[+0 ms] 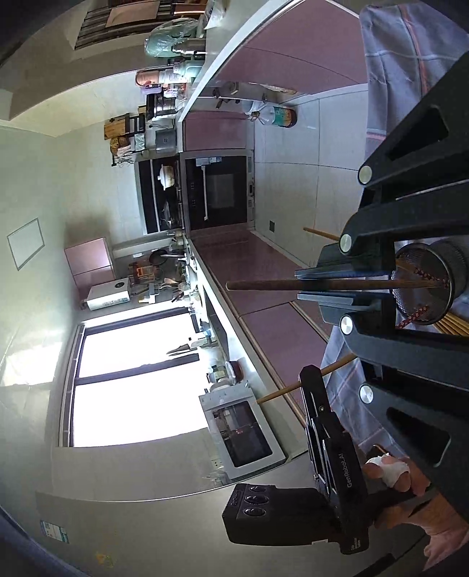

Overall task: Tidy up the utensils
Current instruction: 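Move both chopsticks over the mesh cup and lower them inside, then open both grippers to release the chopsticks and pull back from the cup, then lower the right gripper onto the chopstick bundle and grasp one while the left grasps another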

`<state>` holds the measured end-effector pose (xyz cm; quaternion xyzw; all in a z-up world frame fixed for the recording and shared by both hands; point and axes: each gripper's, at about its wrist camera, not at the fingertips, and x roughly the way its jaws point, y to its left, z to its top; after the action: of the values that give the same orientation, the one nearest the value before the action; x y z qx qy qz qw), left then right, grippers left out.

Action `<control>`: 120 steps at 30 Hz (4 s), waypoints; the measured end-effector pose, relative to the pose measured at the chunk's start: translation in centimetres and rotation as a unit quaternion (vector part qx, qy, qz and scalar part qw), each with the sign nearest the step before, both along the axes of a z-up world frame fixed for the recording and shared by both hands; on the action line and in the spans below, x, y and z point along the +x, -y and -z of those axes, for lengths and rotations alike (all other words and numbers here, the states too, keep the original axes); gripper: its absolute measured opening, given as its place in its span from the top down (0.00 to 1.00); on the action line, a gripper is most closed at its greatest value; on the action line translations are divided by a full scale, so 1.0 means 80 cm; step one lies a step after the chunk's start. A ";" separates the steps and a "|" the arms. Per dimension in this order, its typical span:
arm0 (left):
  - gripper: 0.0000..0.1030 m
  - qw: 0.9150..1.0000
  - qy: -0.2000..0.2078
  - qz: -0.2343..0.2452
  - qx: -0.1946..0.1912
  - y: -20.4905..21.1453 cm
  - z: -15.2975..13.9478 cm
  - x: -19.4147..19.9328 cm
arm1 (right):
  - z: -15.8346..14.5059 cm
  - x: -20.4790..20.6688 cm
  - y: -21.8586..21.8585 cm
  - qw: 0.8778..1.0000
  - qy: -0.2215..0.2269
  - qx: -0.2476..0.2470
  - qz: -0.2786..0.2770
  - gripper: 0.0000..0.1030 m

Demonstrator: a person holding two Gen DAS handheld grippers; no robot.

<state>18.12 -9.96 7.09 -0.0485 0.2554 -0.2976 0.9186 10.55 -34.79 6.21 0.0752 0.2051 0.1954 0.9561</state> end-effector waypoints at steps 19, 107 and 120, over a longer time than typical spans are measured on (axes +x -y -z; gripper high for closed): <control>0.93 0.995 -0.074 0.019 0.062 0.032 0.077 0.070 | 0.052 0.044 -0.005 0.994 -0.107 -0.011 0.006 0.92; 0.56 0.968 -0.141 -0.052 0.203 -0.030 0.265 -0.069 | 0.209 -0.054 -0.114 0.964 -0.238 -0.100 -0.068 0.76; 0.60 0.967 -0.144 -0.054 0.202 -0.028 0.259 -0.054 | 0.210 -0.045 -0.124 0.964 -0.229 -0.120 -0.059 0.77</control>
<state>13.82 -7.69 -13.63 0.0822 0.4365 -0.1798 0.8777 6.99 -24.91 -10.57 -0.0100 0.4446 0.2033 0.8723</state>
